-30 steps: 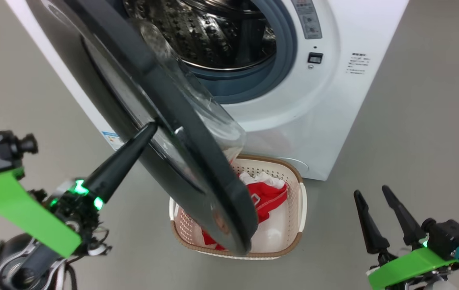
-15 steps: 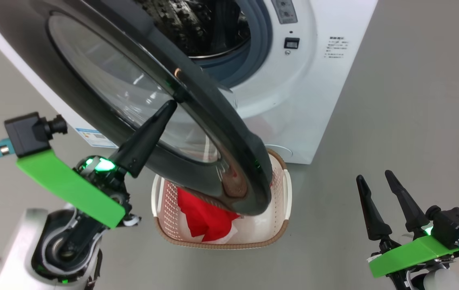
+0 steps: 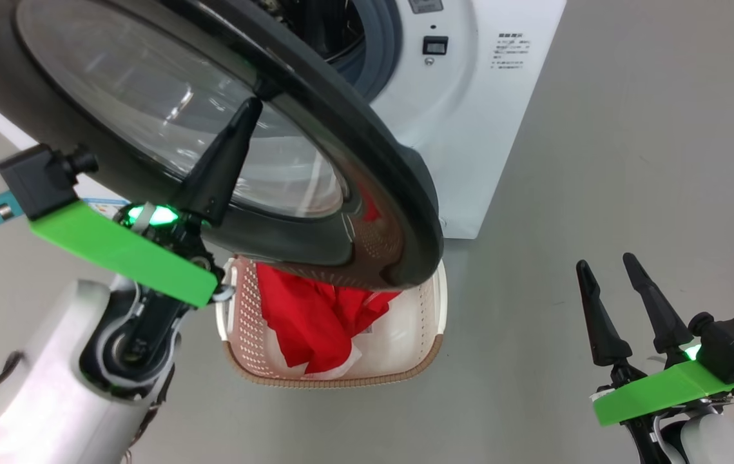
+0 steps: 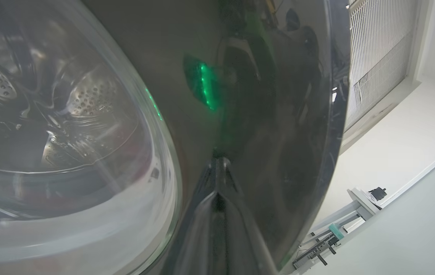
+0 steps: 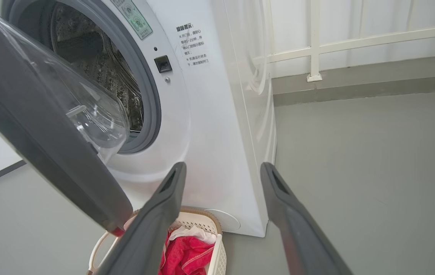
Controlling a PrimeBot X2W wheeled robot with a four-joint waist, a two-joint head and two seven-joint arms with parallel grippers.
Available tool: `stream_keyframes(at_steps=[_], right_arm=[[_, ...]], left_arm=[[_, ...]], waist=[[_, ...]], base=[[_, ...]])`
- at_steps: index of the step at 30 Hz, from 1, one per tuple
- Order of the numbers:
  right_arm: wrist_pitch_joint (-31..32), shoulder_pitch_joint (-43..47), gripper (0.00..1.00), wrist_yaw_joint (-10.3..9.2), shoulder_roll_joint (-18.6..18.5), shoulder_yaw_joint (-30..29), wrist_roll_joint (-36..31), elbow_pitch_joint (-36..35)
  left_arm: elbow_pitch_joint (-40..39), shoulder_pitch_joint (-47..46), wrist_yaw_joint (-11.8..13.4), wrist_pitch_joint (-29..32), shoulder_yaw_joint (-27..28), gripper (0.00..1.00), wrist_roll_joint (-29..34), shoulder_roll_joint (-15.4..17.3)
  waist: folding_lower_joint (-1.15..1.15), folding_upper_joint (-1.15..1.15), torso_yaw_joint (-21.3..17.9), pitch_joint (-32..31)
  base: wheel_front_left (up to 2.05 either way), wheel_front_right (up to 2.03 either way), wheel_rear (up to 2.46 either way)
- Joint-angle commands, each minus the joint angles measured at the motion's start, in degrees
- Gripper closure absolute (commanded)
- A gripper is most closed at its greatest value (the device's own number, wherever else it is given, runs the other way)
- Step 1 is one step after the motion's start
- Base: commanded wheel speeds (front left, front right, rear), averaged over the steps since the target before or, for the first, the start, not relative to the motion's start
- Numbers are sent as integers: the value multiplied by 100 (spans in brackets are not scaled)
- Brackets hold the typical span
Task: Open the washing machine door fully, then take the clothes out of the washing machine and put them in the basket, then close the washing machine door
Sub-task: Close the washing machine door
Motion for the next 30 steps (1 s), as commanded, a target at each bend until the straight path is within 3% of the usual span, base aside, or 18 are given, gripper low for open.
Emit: stream_keyframes(at_steps=[1,11,19,30], right_arm=[[-37,-83,0,36,8,124,-57,-152],[-37,-156,0,36,48,123,-38,-169],[-37,-210,0,36,85,93,-32,-190],[-37,-265,0,36,131,51,-32,-176]], left_arm=[[-75,-283,-34,-103,155,100,44,233],[605,-926,-34,-961,-350,100,-13,360],[989,-1286,-34,-1076,-418,100,25,375],[1288,-1479,-34,-1083,-81,100,323,196]], waist=[[0,0,-38,33],[0,0,-266,214],[0,0,-474,353],[0,0,-616,396]], base=[[0,0,0],[0,0,0],[0,0,0],[0,0,0]])
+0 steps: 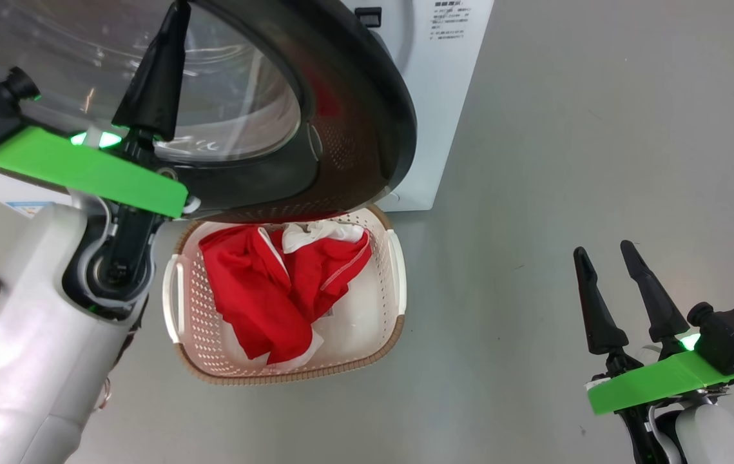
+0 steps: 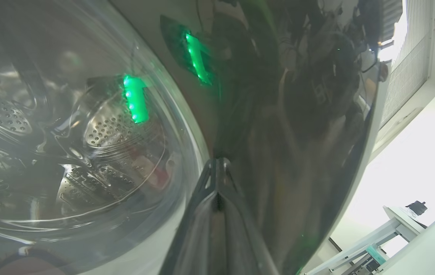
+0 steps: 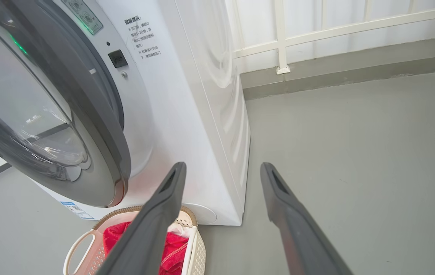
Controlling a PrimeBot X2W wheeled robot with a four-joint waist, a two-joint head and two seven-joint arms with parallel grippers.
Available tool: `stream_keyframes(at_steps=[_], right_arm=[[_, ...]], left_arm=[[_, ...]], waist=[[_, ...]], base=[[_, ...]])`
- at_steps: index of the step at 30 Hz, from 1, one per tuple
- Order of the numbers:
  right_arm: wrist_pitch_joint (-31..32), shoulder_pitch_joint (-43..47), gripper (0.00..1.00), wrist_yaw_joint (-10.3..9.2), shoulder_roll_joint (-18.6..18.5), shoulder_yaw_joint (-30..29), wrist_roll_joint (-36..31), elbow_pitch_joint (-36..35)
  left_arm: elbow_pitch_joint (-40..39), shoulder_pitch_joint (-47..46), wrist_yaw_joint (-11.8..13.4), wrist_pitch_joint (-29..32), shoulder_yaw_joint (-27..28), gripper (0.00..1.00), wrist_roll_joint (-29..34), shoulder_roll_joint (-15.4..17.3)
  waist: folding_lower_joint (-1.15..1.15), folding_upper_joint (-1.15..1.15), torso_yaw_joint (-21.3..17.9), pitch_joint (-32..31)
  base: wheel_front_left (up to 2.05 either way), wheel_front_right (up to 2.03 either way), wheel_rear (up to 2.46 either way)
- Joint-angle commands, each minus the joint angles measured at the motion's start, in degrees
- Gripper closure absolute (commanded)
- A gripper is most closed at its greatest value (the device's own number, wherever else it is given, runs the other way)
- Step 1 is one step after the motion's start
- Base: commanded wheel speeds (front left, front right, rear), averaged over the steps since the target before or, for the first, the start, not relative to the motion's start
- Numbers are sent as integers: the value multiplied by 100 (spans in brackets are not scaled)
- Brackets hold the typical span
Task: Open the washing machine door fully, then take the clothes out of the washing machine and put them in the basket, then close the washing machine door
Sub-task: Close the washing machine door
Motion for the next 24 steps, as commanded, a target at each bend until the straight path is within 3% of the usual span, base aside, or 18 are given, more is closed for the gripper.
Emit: stream_keyframes(at_steps=[1,9,24], right_arm=[[-37,-126,0,36,-11,99,-33,-126],[-37,16,0,36,-21,55,-30,-114],[-37,484,0,36,-85,-35,-38,-120]], left_arm=[[-101,-201,-34,-50,245,100,95,167],[-105,233,-34,-51,379,100,248,214],[-274,2144,-34,-51,1297,99,571,147]], waist=[[0,0,-16,-26],[0,0,8,-221],[0,0,-10,-793]], base=[[0,0,0],[0,0,0],[0,0,0]])
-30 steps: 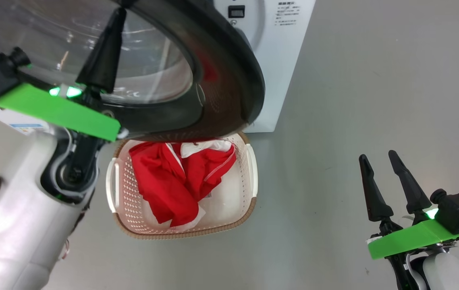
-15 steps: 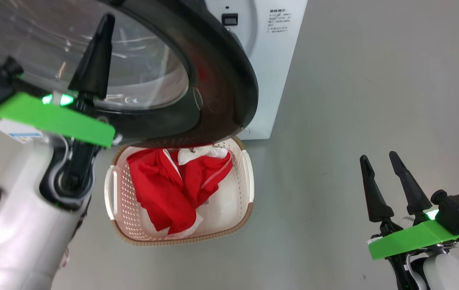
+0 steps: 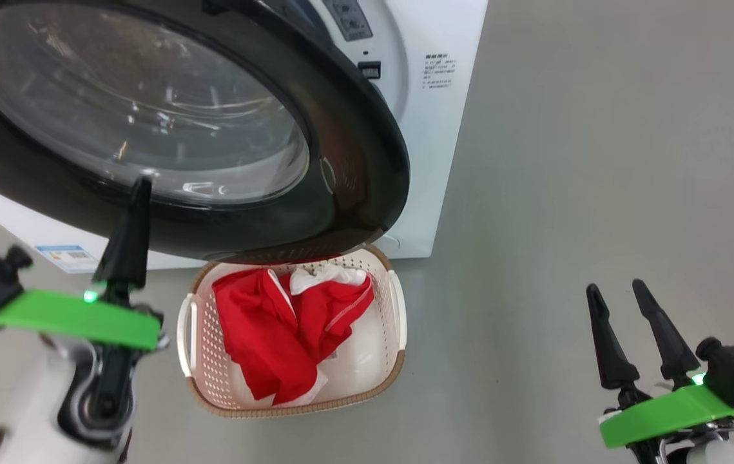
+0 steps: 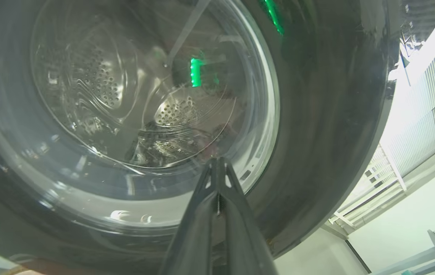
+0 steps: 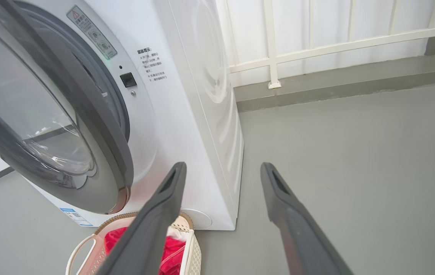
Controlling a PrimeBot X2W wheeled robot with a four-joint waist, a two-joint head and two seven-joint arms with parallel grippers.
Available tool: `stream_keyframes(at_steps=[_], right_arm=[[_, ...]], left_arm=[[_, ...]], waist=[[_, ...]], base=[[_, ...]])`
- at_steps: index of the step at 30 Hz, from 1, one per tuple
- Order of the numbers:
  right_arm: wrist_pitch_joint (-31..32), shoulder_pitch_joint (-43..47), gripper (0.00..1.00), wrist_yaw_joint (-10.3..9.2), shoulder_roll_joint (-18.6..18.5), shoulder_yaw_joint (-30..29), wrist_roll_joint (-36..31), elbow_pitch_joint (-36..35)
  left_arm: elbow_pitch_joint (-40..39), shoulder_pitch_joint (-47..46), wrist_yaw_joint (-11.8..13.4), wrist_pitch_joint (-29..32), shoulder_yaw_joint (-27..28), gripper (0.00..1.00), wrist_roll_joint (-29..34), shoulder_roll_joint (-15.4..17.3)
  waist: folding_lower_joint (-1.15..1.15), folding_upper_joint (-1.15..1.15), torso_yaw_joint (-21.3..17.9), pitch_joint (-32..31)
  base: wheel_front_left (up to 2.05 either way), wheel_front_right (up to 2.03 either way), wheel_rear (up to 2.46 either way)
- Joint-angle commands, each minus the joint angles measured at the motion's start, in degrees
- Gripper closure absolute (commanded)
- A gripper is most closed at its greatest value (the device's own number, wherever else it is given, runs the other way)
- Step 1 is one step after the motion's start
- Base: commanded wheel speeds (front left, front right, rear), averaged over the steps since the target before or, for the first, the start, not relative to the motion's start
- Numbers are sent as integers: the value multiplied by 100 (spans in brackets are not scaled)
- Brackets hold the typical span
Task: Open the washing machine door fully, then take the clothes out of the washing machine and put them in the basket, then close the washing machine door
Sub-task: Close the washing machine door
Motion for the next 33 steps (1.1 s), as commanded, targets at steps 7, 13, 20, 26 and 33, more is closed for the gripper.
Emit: stream_keyframes(at_steps=[7,13,20,26,33], right_arm=[[-37,269,0,36,-115,41,-44,-140],[-37,456,0,36,-131,-53,-46,-161],[-37,634,0,36,-143,-119,-48,-167],[-37,744,0,36,-125,-201,-56,-183],[-37,888,0,36,-141,-273,-57,-213]], left_arm=[[-104,1046,-34,-44,716,62,413,76],[-97,1666,-34,-44,976,38,659,-48],[-133,2238,-34,-45,1375,14,1026,-139],[-95,2522,-34,-45,1566,0,1604,-185],[-152,2758,-34,-45,1997,0,2569,-342]], waist=[[0,0,-69,-269],[0,0,-94,-400],[0,0,-125,-532],[0,0,-147,-625],[0,0,-174,-701]], base=[[0,0,0],[0,0,0],[0,0,0],[0,0,0],[0,0,0]])
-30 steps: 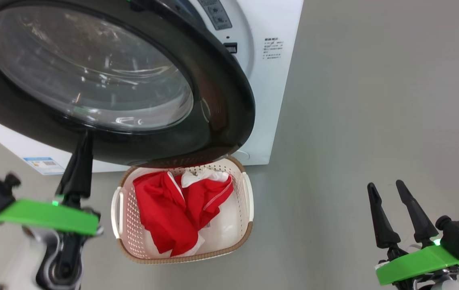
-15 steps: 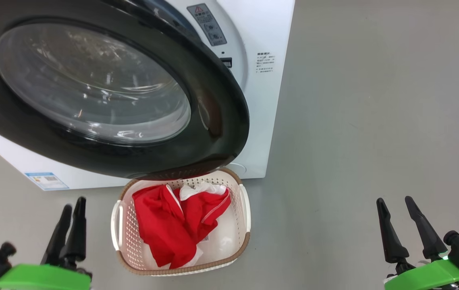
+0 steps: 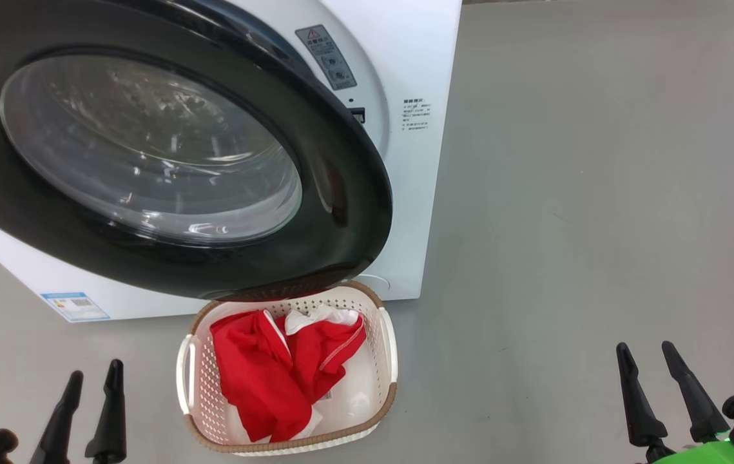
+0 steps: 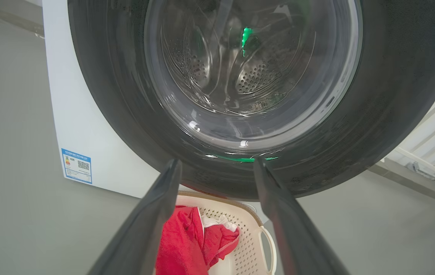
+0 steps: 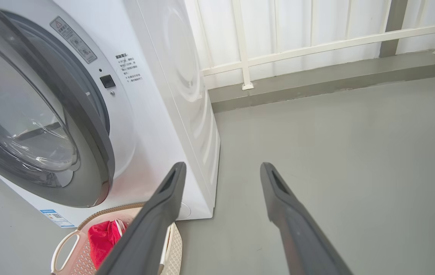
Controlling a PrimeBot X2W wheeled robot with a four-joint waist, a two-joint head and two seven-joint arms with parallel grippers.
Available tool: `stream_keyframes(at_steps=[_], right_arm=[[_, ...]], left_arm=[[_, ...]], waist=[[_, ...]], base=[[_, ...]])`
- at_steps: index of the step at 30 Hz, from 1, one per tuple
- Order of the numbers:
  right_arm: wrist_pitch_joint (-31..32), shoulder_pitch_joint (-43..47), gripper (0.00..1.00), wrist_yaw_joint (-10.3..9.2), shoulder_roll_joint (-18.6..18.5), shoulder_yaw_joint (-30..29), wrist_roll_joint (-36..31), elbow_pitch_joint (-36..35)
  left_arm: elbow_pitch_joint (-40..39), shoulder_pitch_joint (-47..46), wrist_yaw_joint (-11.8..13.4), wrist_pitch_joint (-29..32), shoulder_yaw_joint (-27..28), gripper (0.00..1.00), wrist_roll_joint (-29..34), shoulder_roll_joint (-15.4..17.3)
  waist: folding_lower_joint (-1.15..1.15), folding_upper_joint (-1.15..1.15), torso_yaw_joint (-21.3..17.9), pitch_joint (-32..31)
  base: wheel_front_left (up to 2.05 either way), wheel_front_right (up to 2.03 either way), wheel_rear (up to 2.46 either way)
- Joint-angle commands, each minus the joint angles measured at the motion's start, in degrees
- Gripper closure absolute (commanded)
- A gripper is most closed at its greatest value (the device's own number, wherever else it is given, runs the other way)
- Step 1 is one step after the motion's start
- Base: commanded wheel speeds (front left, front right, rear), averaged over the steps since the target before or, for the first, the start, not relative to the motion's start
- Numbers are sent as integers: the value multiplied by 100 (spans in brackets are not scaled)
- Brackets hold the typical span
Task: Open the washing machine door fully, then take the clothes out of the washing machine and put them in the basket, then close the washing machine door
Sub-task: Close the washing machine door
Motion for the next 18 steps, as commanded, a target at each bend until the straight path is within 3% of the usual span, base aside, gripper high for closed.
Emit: stream_keyframes(at_steps=[1,13,18], right_arm=[[-37,-38,0,36,-121,105,-56,-147],[-37,57,0,36,-152,34,-40,-189],[-37,79,0,36,-154,5,-37,-202]], left_arm=[[-142,-45,-33,-46,256,0,172,90],[-639,321,-33,-46,1067,0,2379,-443],[-827,457,-33,-46,1213,0,2929,-699]], waist=[[0,0,-7,-7],[0,0,-44,-72],[0,0,-18,-87]], base=[[0,0,0],[0,0,0],[0,0,0]])
